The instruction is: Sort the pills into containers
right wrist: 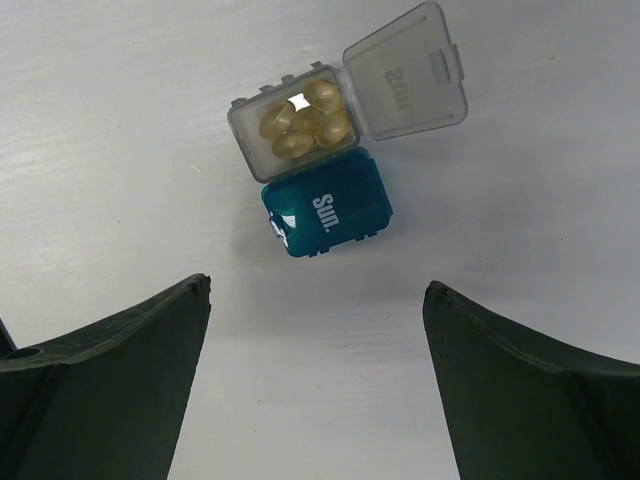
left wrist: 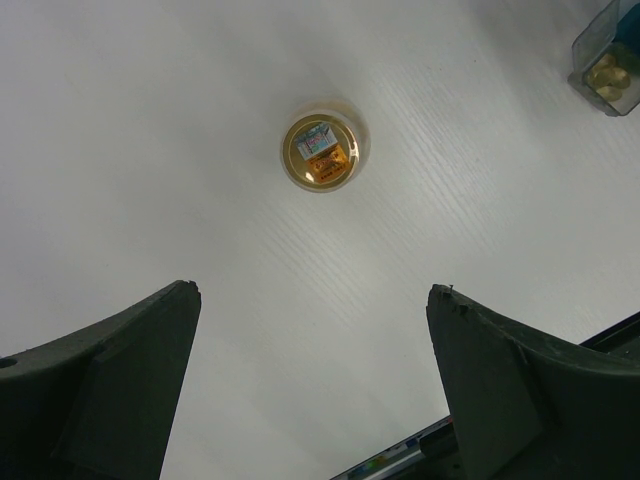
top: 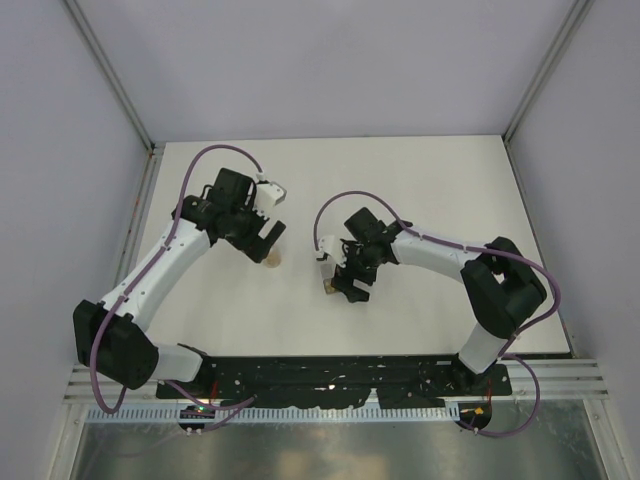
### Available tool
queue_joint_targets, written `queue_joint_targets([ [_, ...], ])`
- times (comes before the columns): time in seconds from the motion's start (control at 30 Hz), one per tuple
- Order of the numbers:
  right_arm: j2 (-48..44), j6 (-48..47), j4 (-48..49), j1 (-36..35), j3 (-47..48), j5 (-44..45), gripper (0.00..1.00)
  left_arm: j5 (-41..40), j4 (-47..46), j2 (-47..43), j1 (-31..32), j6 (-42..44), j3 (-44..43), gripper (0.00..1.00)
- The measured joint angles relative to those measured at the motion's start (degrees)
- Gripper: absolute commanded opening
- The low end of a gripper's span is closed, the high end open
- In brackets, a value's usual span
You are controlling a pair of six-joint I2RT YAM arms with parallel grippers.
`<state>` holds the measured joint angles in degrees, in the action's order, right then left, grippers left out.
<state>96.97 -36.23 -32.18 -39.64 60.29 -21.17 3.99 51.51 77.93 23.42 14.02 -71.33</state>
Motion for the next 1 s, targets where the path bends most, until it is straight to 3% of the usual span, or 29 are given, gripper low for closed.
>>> queue_joint_targets([
  [0.47, 0.0, -5.6, 5.7, -1.2, -0.3, 0.6, 0.89, 0.3, 0.1, -0.1, -1.8, 0.2, 0.0, 0.99],
  [1.0, 3.1, -9.6, 4.5, -4.5, 1.3, 2.6, 0.81, 4.5, 2.8, -0.3, -6.5, 0.2, -0.9, 0.99],
])
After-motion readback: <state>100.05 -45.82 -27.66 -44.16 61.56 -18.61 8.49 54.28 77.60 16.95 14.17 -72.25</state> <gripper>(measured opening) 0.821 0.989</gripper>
